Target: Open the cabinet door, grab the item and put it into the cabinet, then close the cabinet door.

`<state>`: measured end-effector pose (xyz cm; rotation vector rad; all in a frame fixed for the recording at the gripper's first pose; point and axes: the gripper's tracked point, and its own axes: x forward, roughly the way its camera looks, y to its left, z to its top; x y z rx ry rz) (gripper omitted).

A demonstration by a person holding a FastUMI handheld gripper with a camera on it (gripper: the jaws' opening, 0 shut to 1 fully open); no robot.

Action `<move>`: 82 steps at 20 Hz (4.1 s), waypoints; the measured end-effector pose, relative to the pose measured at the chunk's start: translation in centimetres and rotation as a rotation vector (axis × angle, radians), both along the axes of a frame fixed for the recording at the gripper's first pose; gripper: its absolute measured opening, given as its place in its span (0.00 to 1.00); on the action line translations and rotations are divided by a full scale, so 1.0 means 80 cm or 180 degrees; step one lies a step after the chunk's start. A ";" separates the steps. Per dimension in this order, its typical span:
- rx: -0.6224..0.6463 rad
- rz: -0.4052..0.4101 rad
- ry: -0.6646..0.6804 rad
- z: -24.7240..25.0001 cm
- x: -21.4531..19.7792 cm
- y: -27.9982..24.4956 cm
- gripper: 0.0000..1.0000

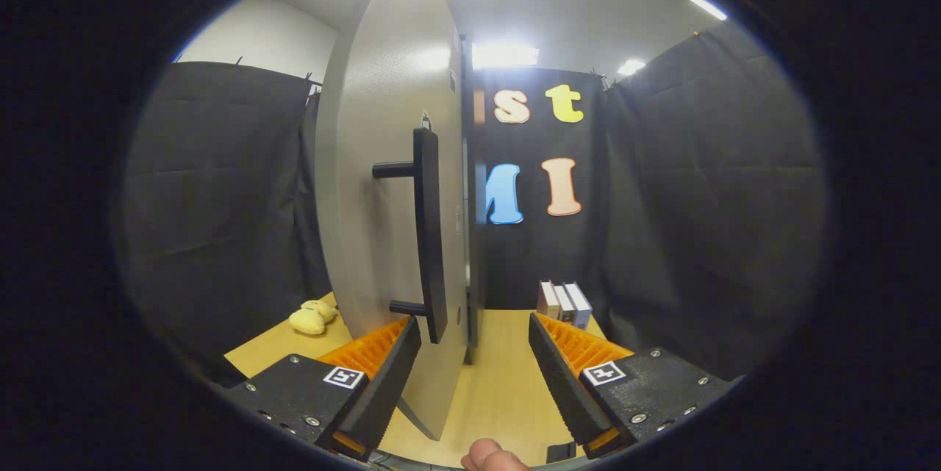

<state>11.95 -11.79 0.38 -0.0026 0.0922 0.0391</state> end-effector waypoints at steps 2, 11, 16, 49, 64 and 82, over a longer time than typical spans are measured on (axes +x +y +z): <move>0.0008 -0.0218 0.0009 0.000 -0.004 -0.016 0.92; -0.0304 -0.0707 -0.0197 0.013 -0.042 0.005 0.93; -0.0222 -0.0852 -0.0324 0.004 -0.082 0.055 0.93; 0.0017 -0.0437 0.0502 -0.464 0.077 0.352 0.53; -0.0057 -0.0283 0.0318 -0.312 0.119 0.326 0.52; -0.0235 -0.0121 -0.0148 -0.019 0.314 0.307 0.52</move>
